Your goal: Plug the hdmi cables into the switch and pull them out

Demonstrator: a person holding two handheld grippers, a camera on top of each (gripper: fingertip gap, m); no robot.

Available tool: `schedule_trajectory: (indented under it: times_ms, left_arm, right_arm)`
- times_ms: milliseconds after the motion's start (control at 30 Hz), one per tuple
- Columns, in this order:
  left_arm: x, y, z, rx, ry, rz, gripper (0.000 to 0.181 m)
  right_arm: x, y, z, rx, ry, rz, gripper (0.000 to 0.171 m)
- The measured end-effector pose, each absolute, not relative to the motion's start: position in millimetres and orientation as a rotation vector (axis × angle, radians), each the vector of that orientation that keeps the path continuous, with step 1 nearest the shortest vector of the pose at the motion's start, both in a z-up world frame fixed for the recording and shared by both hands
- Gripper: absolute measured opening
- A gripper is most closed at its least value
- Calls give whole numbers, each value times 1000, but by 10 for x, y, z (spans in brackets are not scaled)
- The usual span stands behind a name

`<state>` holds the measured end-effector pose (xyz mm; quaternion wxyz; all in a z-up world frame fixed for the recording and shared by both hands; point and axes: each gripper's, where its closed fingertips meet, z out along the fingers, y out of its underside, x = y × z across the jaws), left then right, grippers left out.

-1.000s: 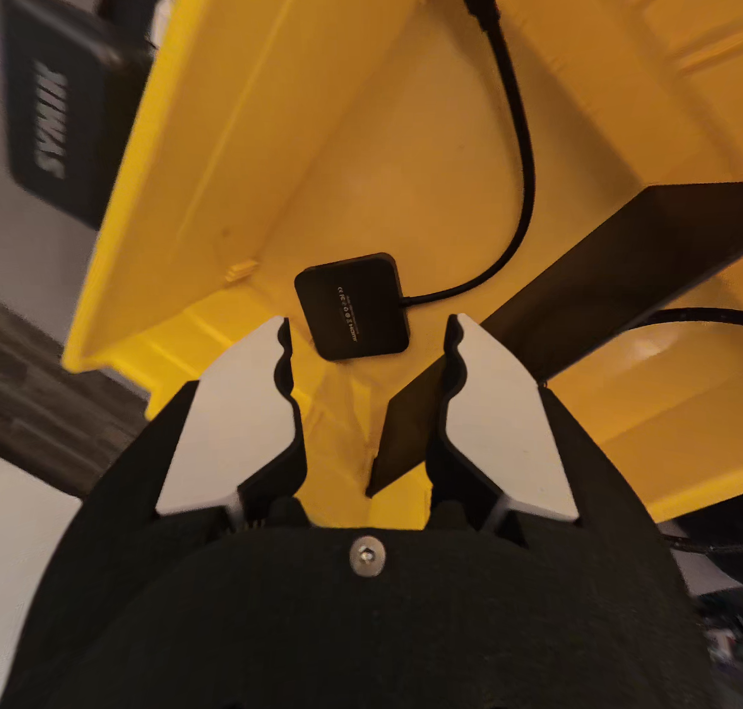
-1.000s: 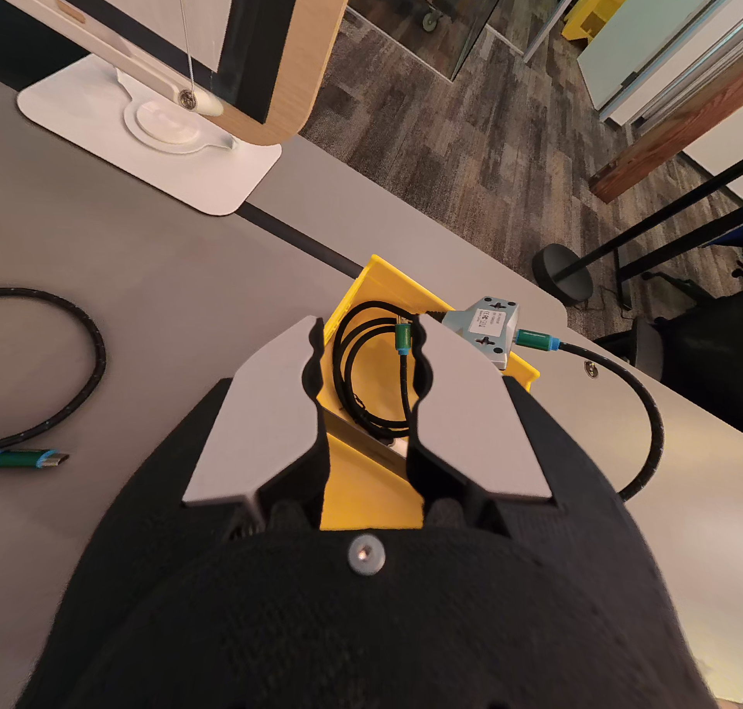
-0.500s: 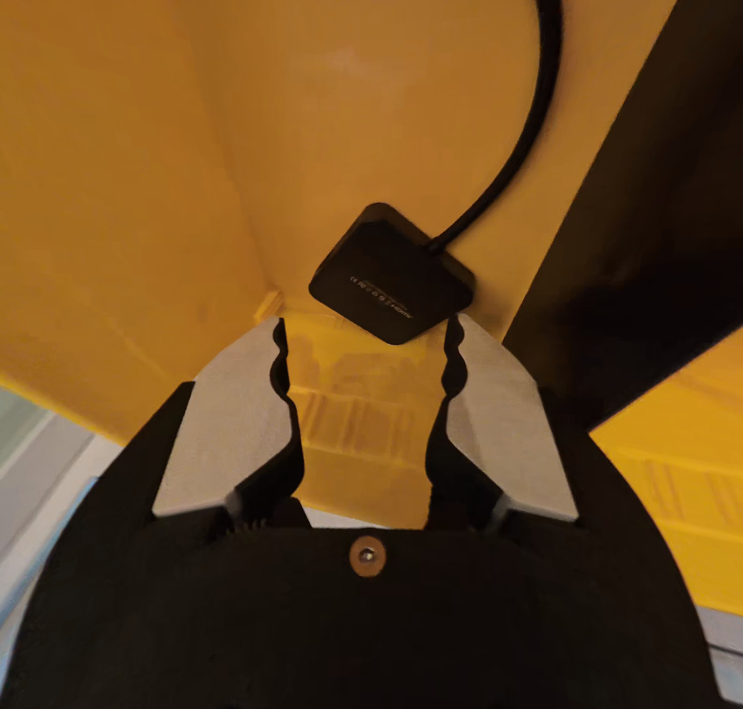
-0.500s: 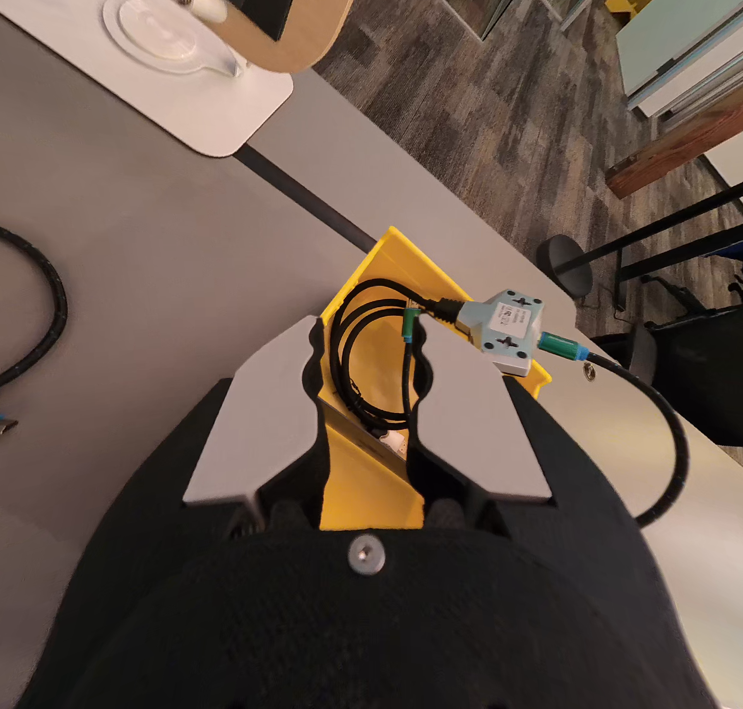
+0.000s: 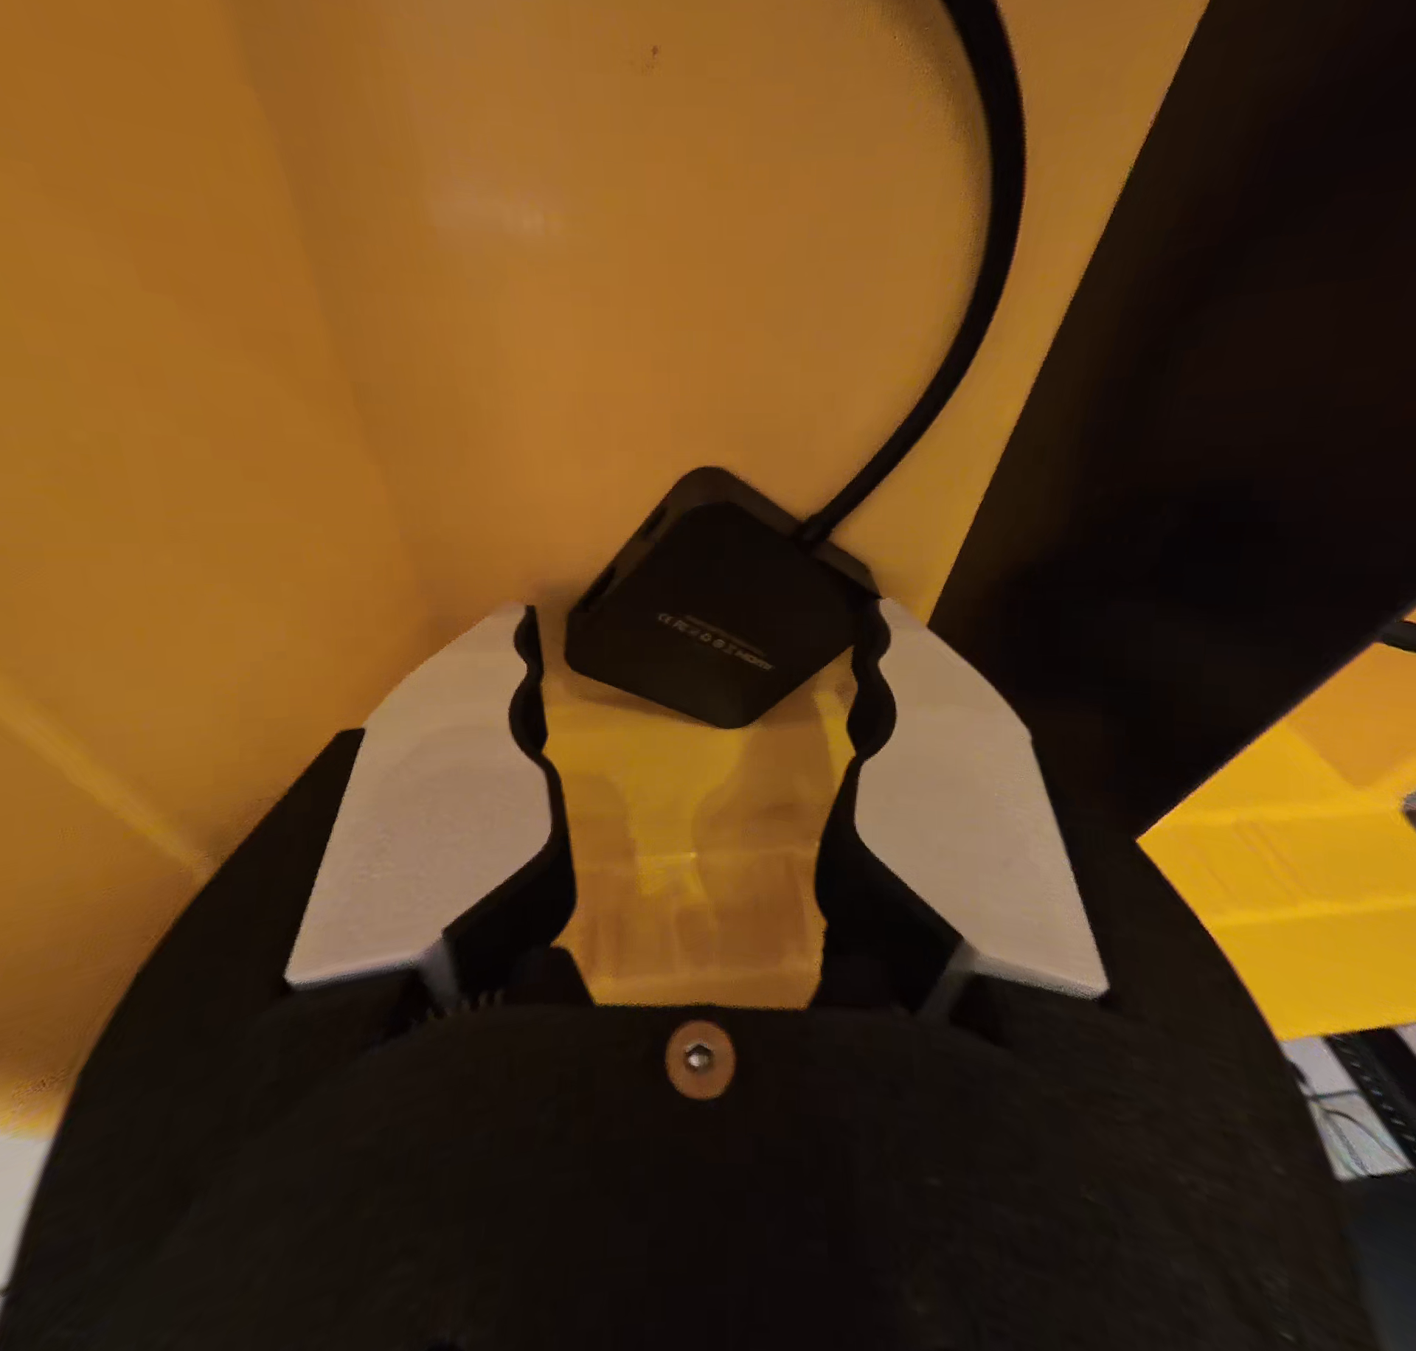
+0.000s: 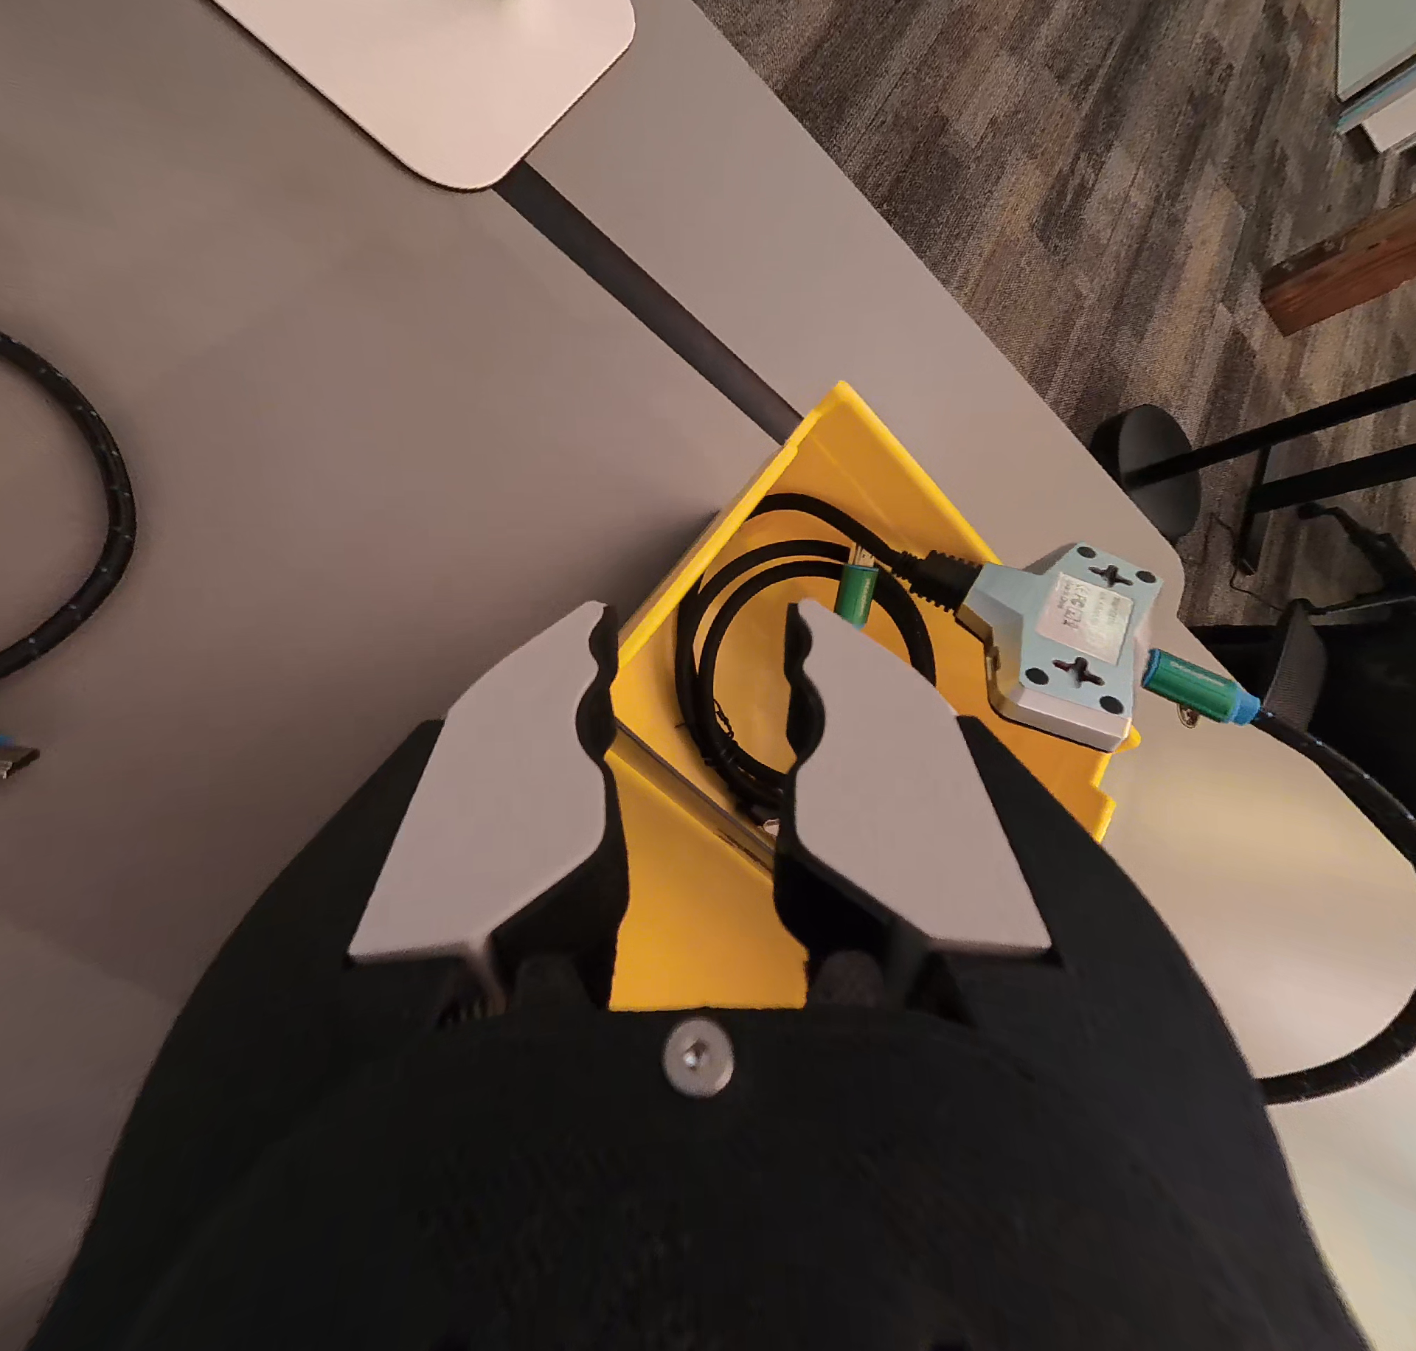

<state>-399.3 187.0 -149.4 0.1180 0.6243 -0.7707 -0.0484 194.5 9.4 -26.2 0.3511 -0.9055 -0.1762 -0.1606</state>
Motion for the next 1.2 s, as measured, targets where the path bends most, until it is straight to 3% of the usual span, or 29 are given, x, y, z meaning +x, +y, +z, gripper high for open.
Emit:
schedule_trajectory:
  times_ms: [133,267,400,467,500,567,700,733,800,867,967,1200]
  left_arm:
    - [-4118,1834,-1523,1777,-2208,-191,87]
    - [-4114,1819,-1509,1742,-2171,-238,81]
    - [-4033,1954,-1422,1837,-2125,-289,42]
    - [-3899,2060,-1411,1897,-2227,-292,0]
    - [-3861,1995,-1421,1900,-2231,-239,0]
    - [-3859,1925,-1422,1903,-2216,-222,1]
    - [-3920,1884,-1382,1981,-2192,-193,26]
    - [-3967,1858,-1376,2026,-2121,-189,39]
    - [-4021,1782,-1385,2116,-1963,-171,83]
    - [-4013,1781,-1400,2208,-1885,-204,96]
    - [-4038,1829,-1416,2332,-1765,-338,96]
    - [-4030,1781,-1488,2396,-1719,-386,78]
  right_arm:
    - [1900,99,-245,-2340,-483,-426,43]
    - [1858,115,-269,-2342,-514,-439,41]
    - [1843,118,-308,-2354,-538,-459,41]
    - [1834,118,-303,-2352,-547,-469,41]
    - [1829,113,-303,-2353,-551,-471,41]
    - [1826,109,-294,-2349,-559,-479,41]
    - [1813,114,-292,-2347,-561,-470,41]
    - [1813,115,-297,-2350,-564,-472,41]
    - [1808,116,-308,-2356,-567,-478,41]
    - [1794,119,-318,-2359,-573,-481,41]
    - [1776,123,-328,-2362,-581,-489,41]
    - [1774,109,-323,-2365,-588,-496,41]
